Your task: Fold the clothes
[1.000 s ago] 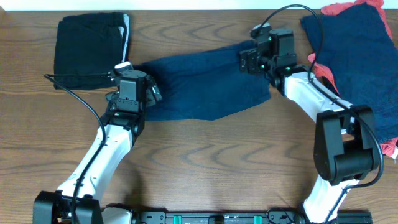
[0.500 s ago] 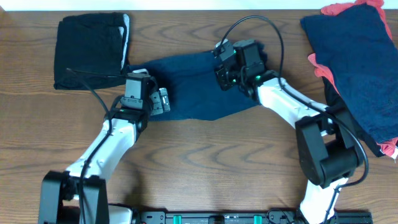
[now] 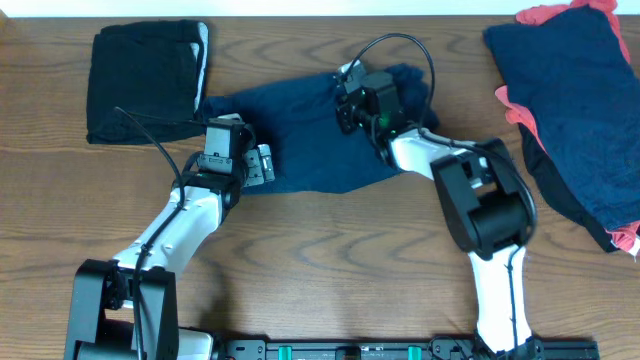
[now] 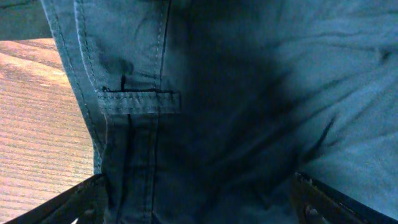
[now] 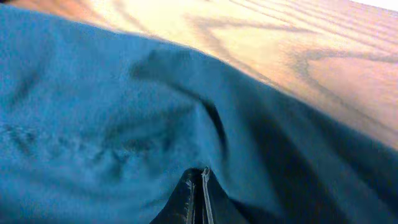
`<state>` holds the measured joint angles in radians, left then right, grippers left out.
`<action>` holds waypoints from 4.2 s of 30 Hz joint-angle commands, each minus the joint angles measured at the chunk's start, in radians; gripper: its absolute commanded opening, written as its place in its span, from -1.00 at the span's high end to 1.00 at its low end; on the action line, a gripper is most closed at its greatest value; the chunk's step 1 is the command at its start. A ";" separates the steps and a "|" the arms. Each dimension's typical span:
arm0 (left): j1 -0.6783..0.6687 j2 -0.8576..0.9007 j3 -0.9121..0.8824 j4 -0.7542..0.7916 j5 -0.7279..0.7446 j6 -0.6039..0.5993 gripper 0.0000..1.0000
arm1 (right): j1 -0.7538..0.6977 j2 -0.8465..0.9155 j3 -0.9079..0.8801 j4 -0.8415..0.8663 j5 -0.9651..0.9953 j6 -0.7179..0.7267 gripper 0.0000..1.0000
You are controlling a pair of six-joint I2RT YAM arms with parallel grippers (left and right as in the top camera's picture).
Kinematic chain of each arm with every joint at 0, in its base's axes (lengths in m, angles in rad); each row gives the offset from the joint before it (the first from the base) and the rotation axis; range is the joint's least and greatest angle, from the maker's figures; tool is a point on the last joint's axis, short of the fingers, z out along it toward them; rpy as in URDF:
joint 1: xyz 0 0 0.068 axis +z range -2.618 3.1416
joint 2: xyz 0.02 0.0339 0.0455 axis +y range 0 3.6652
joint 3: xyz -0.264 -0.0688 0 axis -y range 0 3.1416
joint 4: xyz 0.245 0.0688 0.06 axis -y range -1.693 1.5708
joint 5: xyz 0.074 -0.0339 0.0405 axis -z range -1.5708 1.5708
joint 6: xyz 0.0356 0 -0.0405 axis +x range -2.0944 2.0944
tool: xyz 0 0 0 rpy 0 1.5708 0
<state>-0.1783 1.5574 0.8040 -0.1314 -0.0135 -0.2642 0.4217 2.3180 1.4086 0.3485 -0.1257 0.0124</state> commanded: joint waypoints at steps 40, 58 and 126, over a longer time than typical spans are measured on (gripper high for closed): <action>0.042 -0.166 0.012 -0.214 0.006 0.005 -1.00 | -0.147 0.150 0.671 -1.145 -0.026 0.040 -0.81; 0.061 -0.169 0.133 -0.278 0.137 0.091 -0.96 | -0.199 0.122 0.671 -1.440 0.037 0.050 -0.98; 0.240 0.550 0.614 -0.382 0.561 0.435 0.88 | -0.298 -0.121 0.648 -1.492 -0.226 0.103 0.11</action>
<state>0.0608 2.1040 1.4033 -0.4931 0.5724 0.1978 0.1539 2.1952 2.0766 -1.1656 -0.2459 0.1204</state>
